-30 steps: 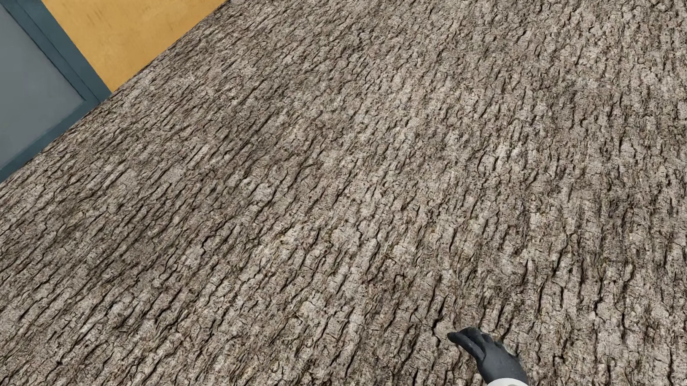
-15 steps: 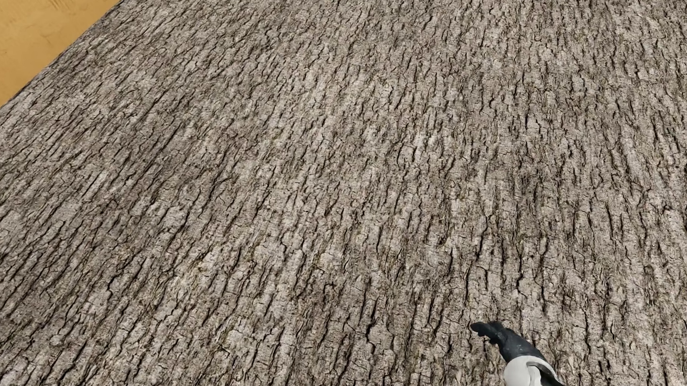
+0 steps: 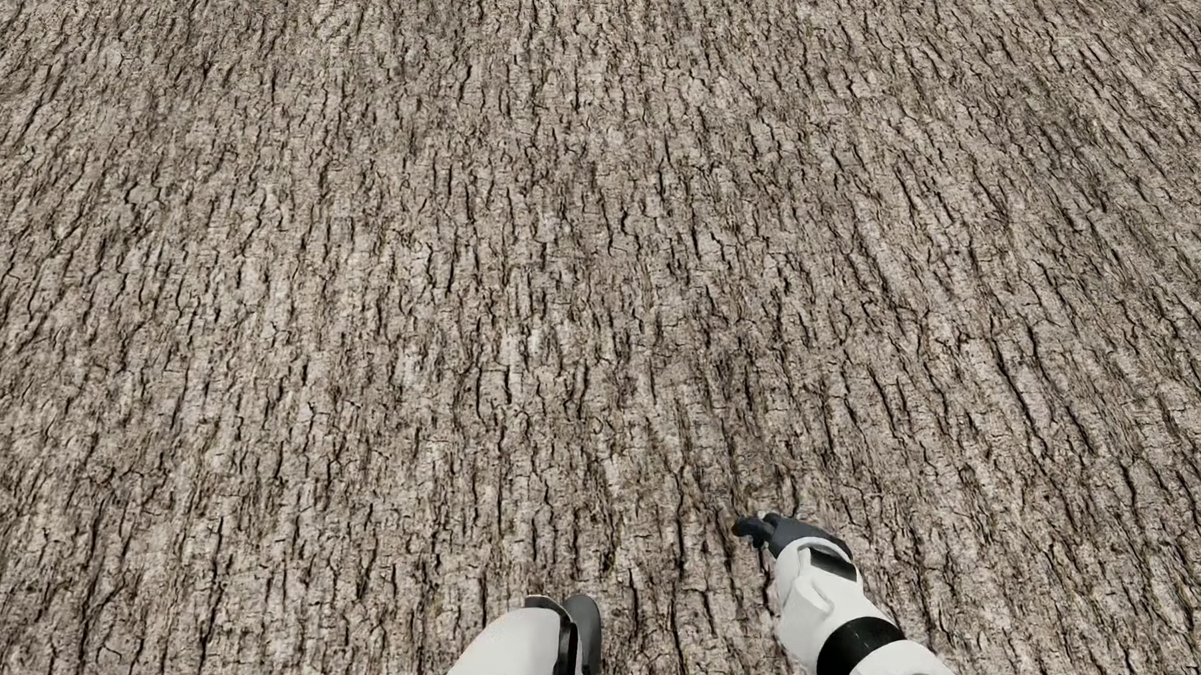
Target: Walk to the shelves
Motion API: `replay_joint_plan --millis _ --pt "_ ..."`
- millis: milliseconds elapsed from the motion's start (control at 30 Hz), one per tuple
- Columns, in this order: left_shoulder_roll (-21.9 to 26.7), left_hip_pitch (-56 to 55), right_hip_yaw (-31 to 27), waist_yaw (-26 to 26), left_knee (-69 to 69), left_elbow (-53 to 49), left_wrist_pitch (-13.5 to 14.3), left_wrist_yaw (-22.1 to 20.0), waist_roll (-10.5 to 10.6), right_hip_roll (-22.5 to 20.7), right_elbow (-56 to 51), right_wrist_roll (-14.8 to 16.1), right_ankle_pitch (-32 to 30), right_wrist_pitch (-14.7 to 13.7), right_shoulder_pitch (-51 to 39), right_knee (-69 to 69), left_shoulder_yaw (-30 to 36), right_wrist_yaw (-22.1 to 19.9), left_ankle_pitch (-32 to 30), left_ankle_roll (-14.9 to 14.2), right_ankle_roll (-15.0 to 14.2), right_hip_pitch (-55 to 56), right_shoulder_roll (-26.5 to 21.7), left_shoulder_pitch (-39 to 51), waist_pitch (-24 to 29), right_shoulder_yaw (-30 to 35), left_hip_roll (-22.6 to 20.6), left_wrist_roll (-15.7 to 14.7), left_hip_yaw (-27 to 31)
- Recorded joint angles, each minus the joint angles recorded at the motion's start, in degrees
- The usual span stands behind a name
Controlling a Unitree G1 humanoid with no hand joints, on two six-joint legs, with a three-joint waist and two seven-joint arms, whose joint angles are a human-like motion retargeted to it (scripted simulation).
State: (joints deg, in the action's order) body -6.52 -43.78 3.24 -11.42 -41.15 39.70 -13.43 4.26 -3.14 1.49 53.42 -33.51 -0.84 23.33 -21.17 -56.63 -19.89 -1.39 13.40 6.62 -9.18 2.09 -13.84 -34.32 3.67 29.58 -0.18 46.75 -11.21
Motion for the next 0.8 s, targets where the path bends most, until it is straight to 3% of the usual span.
replay_joint_plan --millis 33,67,133,200,233,300,367,400,433,500,533,600,667,733,800 --pt "1.0 3.74 1.04 0.25 -0.21 0.68 -0.09 0.89 -0.13 2.59 2.42 1.24 -2.01 -0.16 4.07 -11.35 0.44 0.93 3.42 -0.09 -1.17 7.05 -0.22 1.91 0.35 1.13 -0.36 1.2 0.12" --pt "1.89 8.34 1.74 0.95 1.49 0.16 0.79 0.88 -0.23 5.13 4.19 2.29 1.75 -0.62 8.12 -19.17 0.76 2.55 6.1 -0.97 1.87 14.67 -0.46 3.83 0.52 2.42 -0.8 2.01 0.24" --pt "2.29 18.77 4.16 3.25 7.91 -3.57 3.54 -3.57 -0.12 9.04 4.73 4.95 7.25 -0.73 17.25 -20.88 -0.05 5.56 9.6 -3.44 6.95 28.48 -1.28 7.35 0.18 2.71 -1.65 0.67 1.09" --pt "2.96 28.8 6.12 5.92 13.4 -6.88 8.38 -8.1 0.42 9.48 2.18 8.66 8.82 -0.88 28.02 -7.11 0.12 6.77 12.89 -4.86 7.91 37.58 -3.13 9.71 -0.86 -1.13 -2.59 -3.57 2.79" --pt "4.16 33.35 6.2 7.17 15.0 -7.73 11.18 -8.47 0.63 9.35 -0.19 10.23 8.28 -1.39 34.04 3.67 1.53 7.01 14.84 -5.09 6.57 40.11 -4.43 11.03 -1.48 -4.42 -3.21 -5.01 3.74" --pt "7.69 42.52 5.32 9.54 18.13 -9.6 14.17 -7.3 0.7 9.91 -6.83 11.33 5.64 -2.1 46.45 29.79 5.84 5.05 18.62 -6.17 5.66 40.59 -4.77 15.04 -2.85 -14.25 -3.58 -5.33 6.1" --pt "10.72 49.99 7.4 11.69 17.69 -11.27 13.91 -6.51 0.72 12.41 -13.49 10.61 4.2 -1.88 56.38 41.29 7.89 -0.52 18.84 -8.03 10.2 38.31 -0.17 19.03 -4.0 -26.72 -1.17 -5.01 8.4" --pt "11.4 51.6 8.62 12.63 13.43 -12.14 12.82 -6.98 1.08 12.47 -15.28 9.68 -0.83 -1.23 57.98 35.83 7.05 -3.29 15.05 -8.91 11.88 38.03 3.2 20.16 -4.24 -31.19 1.41 -5.13 9.49" --pt "11.12 51.0 9.16 13.4 5.23 -13.12 11.67 -8.49 1.76 11.5 -15.51 8.6 -1.75 -0.24 56.84 27.84 4.95 -5.49 7.33 -9.46 12.7 37.89 5.89 20.09 -4.2 -33.5 4.44 -5.78 10.35" --pt "8.56 42.21 10.98 13.86 -18.74 -13.46 9.96 -11.93 3.38 8.33 -12.77 6.46 8.72 1.26 48.58 17.1 1.21 -6.15 -15.64 -10.75 12.61 34.28 7.88 18.08 -3.52 -31.98 10.74 -8.33 10.2" --pt "8.29 35.52 11.85 13.21 -28.74 -11.96 9.27 -10.92 4.2 6.36 -11.1 4.94 12.88 0.81 43.12 16.17 1.97 -4.36 -18.08 -9.29 12.37 30.63 7.76 17.74 -3.13 -28.59 14.06 -8.19 9.28" --pt "9.09 22.68 11.59 11.0 -36.34 -7.06 7.76 -4.74 5.52 1.82 -8.41 0.27 17.31 -1.93 31.02 20.17 5.64 -1.18 -8.71 -5.86 11.86 21.62 6.2 17.56 -2.82 -19.51 14.54 -4.04 7.96" --pt "7.24 13.43 9.01 9.05 -27.4 -2.06 4.78 -3.02 5.83 -2.02 -7.47 -4.24 19.89 -4.0 18.05 27.22 4.69 0.38 -2.09 -7.82 11.2 11.84 5.6 16.93 -3.11 -10.85 12.73 -1.42 3.67" --pt "5.09 7.1 5.72 6.94 -6.97 0.39 3.16 -4.8 5.36 -3.98 -11.6 -6.24 24.1 -6.82 6.91 30.51 0.89 1.12 -2.07 -10.89 10.5 4.41 5.62 16.22 -3.65 -5.21 9.13 -2.16 3.83" --pt "3.14 6.2 1.11 4.82 21.52 0.71 3.39 -5.31 4.79 -3.77 -19.39 -5.46 28.73 -10.13 -0.84 32.49 -1.93 -1.67 -5.85 -11.67 9.43 -2.27 5.31 14.45 -4.28 -2.74 5.75 -3.53 8.14"
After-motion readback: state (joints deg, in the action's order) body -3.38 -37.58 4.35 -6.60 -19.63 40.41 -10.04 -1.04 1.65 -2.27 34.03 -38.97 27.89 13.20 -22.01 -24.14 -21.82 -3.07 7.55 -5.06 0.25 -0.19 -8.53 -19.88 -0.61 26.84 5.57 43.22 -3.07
